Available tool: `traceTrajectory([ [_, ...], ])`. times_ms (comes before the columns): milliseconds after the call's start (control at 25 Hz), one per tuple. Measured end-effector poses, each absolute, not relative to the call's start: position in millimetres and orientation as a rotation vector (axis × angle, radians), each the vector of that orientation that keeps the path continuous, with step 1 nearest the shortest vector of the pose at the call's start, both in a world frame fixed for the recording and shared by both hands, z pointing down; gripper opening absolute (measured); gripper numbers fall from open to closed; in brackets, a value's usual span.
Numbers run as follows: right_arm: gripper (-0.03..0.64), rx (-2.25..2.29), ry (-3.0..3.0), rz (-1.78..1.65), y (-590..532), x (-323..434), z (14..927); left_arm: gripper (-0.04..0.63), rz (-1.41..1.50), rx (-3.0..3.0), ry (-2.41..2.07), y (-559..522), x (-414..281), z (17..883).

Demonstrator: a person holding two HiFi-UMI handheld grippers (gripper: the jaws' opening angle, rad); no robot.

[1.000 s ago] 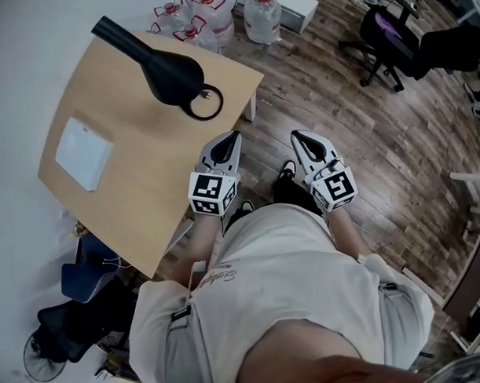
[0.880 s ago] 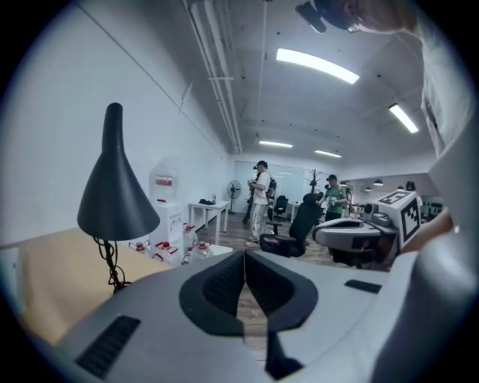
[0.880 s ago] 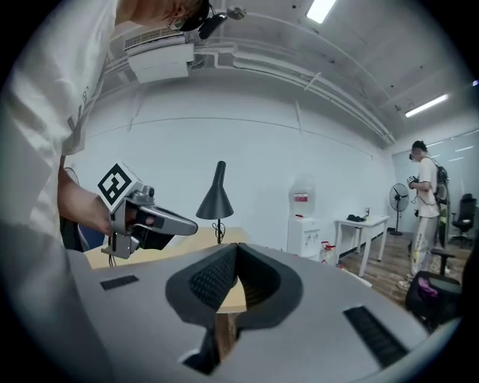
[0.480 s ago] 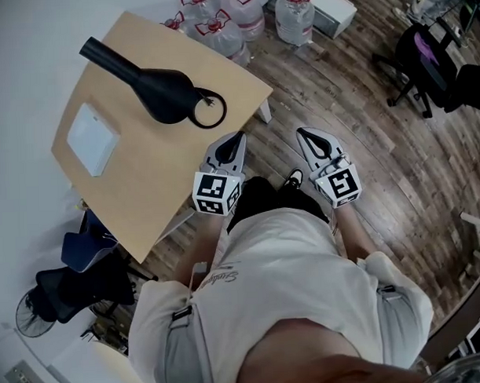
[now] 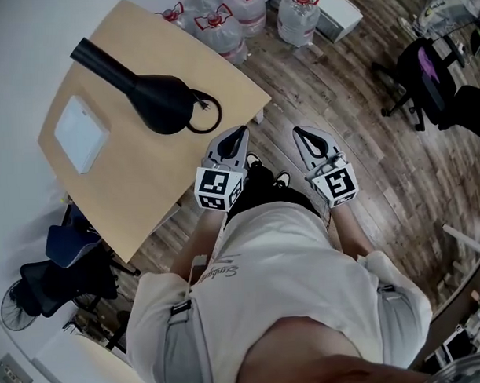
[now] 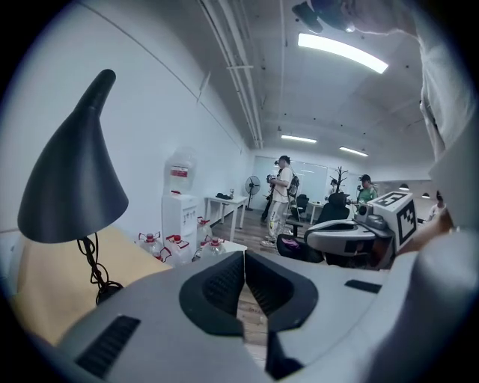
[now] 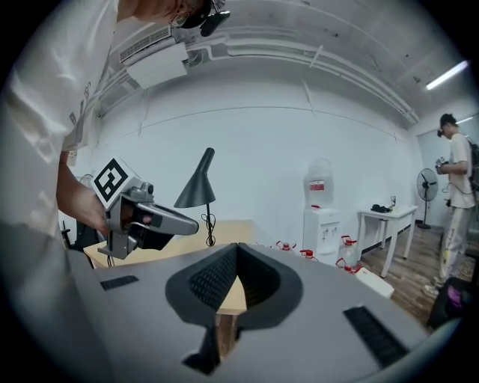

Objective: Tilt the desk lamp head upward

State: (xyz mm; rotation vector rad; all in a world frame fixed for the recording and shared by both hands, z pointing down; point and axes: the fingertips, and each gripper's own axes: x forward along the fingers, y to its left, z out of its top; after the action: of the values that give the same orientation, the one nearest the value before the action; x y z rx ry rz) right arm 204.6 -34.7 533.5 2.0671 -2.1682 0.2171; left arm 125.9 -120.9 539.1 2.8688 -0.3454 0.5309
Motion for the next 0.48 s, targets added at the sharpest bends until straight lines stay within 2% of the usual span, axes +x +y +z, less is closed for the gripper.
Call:
traceTrajectory([
  [480, -0.005, 1.874, -2.282, 0.177, -132.9, 203.0, 514.4, 0.017, 0.512, 2.782, -0.518, -187.3, 105.0, 556.3],
])
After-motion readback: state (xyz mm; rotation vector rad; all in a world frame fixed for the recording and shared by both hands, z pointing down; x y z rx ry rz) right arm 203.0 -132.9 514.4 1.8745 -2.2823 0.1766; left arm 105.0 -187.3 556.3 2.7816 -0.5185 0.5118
